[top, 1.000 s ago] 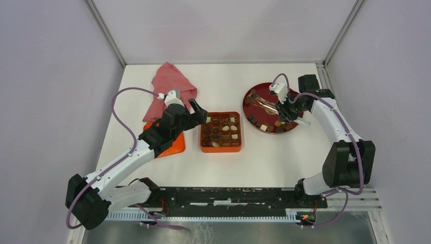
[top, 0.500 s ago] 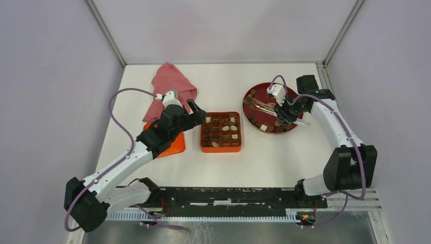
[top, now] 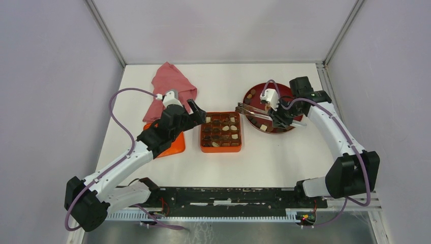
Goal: Pack the chocolate
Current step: Pick up the fake chocolate from the plate, then adjust the packing box at the center of the board.
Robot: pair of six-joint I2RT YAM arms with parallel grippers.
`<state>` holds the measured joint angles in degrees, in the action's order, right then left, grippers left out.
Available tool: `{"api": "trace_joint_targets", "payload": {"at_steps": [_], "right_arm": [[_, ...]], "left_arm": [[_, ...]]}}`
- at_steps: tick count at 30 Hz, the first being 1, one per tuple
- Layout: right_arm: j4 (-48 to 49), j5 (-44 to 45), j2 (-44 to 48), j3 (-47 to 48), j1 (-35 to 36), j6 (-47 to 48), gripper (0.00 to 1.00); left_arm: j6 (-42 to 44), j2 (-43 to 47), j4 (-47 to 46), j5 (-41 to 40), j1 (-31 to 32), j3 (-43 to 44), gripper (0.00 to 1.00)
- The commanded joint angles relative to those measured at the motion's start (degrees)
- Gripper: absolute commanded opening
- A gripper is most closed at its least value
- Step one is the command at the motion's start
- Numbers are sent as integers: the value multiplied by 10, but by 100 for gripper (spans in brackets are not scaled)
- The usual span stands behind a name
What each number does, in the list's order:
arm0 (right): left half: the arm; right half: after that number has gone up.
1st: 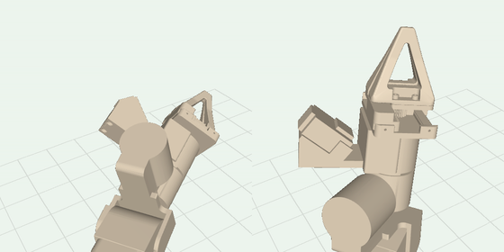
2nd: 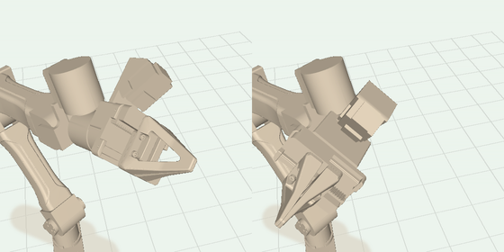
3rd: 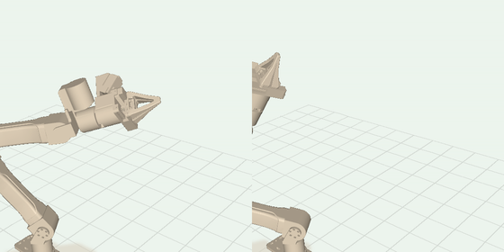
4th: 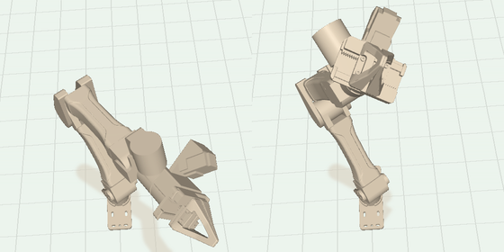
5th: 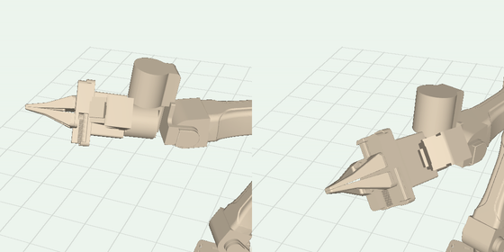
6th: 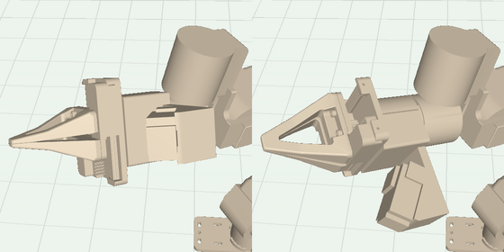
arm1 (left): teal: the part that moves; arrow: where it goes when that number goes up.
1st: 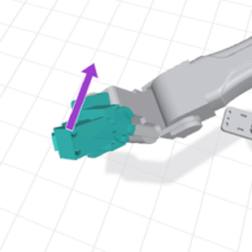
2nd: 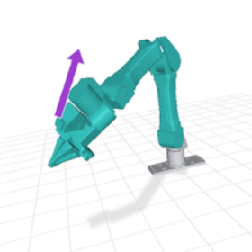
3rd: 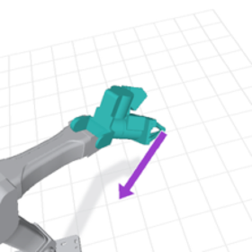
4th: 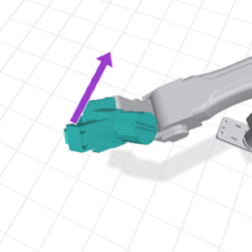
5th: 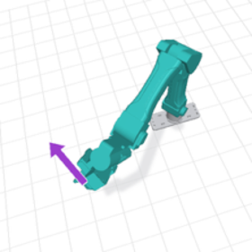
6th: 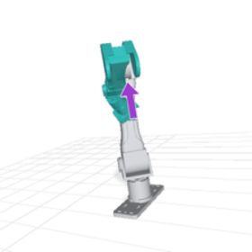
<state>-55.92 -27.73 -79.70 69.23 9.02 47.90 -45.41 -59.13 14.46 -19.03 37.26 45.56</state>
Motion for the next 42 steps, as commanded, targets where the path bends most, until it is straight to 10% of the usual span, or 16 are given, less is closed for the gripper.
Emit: {"api": "trace_joint_targets", "payload": {"at_steps": [1, 42], "right_arm": [[-9, -17, 27, 8, 8, 21, 0], [-36, 3, 48, -1, 48, 52, 0]], "left_arm": [[-8, -1, -8, -10, 2, 15, 100], [-4, 19, 11, -22, 1, 20, 100]]}}
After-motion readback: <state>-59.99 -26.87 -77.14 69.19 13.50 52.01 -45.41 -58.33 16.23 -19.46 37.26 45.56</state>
